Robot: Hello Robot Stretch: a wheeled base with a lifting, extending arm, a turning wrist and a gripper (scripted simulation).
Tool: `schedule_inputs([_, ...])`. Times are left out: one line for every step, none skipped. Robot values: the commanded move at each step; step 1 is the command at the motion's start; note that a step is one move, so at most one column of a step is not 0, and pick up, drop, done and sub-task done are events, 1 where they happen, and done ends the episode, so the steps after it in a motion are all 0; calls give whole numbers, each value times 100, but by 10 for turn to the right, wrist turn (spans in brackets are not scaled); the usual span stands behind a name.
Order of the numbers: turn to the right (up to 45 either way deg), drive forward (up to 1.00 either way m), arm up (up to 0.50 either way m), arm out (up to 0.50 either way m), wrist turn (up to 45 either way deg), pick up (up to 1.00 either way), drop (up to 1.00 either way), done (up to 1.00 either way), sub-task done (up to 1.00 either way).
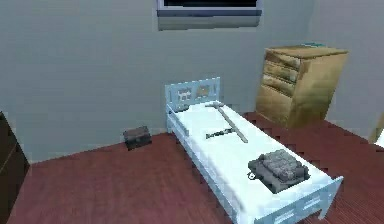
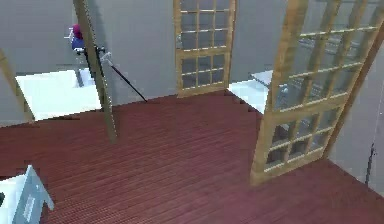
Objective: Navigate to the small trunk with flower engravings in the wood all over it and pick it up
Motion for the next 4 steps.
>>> schedule_inputs([-270,0,0,0,0,0,0,0,0])
schedule_inputs([0,30,0,0,0,0,0,0,0])
schedule_inputs([-60,0,0,0,0,0,0,0,0])
schedule_inputs([0,90,0,0,0,0,0,0,0])
